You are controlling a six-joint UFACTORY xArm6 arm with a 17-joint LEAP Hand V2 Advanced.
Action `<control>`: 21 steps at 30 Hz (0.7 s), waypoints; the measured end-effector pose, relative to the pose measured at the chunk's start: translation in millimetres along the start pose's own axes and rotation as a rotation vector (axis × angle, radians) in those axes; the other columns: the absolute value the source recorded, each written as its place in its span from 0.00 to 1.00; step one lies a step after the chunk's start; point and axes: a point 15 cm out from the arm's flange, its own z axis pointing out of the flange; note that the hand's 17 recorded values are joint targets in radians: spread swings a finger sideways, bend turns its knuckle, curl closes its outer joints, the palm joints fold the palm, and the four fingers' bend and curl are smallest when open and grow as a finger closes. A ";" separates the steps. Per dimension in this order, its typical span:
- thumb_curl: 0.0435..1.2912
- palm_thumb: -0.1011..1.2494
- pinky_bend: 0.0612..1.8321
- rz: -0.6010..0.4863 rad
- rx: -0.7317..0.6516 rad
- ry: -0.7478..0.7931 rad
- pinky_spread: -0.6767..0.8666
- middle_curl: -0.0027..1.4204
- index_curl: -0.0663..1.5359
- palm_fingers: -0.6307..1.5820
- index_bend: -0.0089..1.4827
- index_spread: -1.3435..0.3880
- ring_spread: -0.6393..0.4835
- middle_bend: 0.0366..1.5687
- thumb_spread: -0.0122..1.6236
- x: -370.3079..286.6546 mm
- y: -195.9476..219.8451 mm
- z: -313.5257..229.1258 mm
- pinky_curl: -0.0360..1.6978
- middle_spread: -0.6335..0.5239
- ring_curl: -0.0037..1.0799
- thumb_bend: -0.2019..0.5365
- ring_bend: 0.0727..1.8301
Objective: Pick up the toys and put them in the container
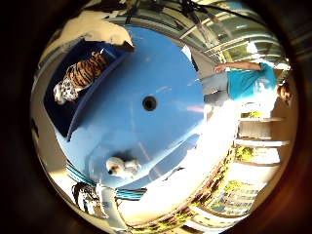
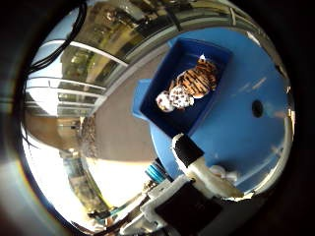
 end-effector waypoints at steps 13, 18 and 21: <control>0.23 0.49 0.44 0.042 -0.256 0.070 0.76 0.25 0.17 0.31 0.11 0.72 0.84 0.10 0.64 56.6 150.0 61.2 0.20 0.69 0.29 0.23 0.22; 0.23 0.49 0.44 0.028 -0.283 0.112 0.76 0.25 0.18 0.31 0.11 0.73 0.84 0.10 0.64 66.1 190.7 137.5 0.19 0.69 0.29 0.23 0.22; 0.22 0.49 0.44 0.054 -0.269 0.128 0.76 0.25 0.18 0.31 0.11 0.73 0.84 0.10 0.64 79.9 203.6 161.9 0.19 0.69 0.29 0.23 0.21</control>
